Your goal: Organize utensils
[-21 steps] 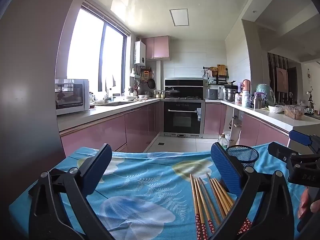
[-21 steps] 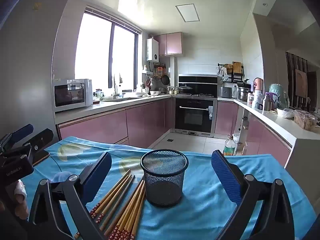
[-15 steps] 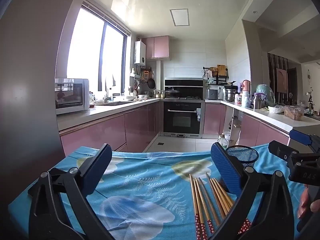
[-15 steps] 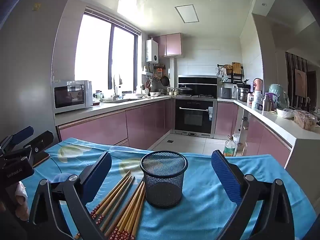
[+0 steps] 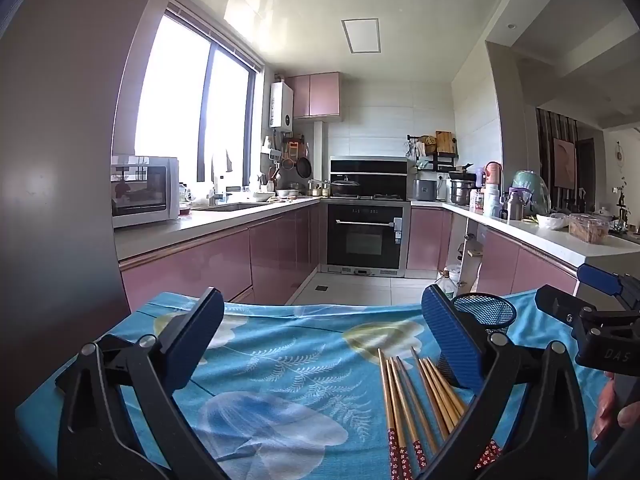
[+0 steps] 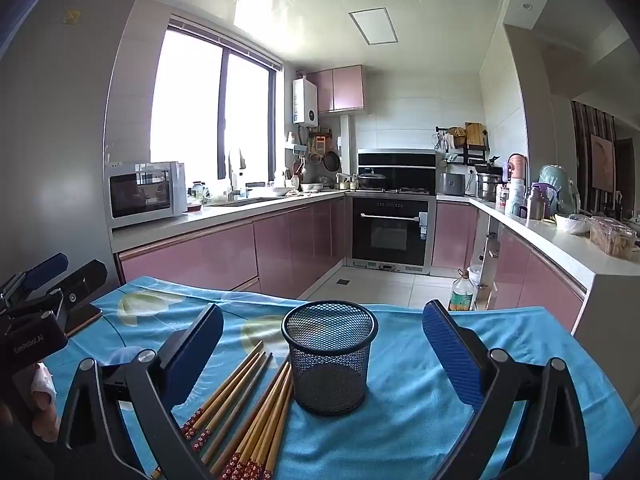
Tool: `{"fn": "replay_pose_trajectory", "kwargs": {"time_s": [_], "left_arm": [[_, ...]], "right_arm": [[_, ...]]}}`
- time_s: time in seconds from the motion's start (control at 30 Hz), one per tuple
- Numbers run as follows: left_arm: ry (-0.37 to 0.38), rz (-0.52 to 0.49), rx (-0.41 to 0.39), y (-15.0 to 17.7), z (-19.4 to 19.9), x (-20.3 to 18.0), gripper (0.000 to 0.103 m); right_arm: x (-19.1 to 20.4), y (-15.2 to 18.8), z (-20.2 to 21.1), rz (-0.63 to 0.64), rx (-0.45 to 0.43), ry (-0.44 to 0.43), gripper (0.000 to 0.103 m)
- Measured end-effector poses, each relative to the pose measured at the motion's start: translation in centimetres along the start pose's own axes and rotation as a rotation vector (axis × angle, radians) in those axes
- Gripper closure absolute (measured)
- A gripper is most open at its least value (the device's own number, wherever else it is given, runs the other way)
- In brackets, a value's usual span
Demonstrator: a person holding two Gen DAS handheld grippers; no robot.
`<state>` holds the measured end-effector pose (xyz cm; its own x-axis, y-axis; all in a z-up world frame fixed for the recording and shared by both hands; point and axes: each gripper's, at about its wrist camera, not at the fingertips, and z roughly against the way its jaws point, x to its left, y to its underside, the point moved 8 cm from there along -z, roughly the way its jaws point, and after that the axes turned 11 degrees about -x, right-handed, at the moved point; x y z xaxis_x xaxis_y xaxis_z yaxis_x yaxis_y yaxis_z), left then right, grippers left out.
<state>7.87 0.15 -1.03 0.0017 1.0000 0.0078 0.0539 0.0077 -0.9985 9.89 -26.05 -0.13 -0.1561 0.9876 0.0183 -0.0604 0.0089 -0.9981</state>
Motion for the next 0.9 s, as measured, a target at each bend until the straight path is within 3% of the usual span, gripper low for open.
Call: {"fn": "replay_pose_trajectory", "kwargs": {"time_s": [0.9], "left_arm": [[0.001, 0.002, 0.002, -0.26, 0.37, -0.23, 0.006]], "right_arm": [[0.04, 0.19, -0.01, -0.004, -0.003, 0.001, 0.006]]}}
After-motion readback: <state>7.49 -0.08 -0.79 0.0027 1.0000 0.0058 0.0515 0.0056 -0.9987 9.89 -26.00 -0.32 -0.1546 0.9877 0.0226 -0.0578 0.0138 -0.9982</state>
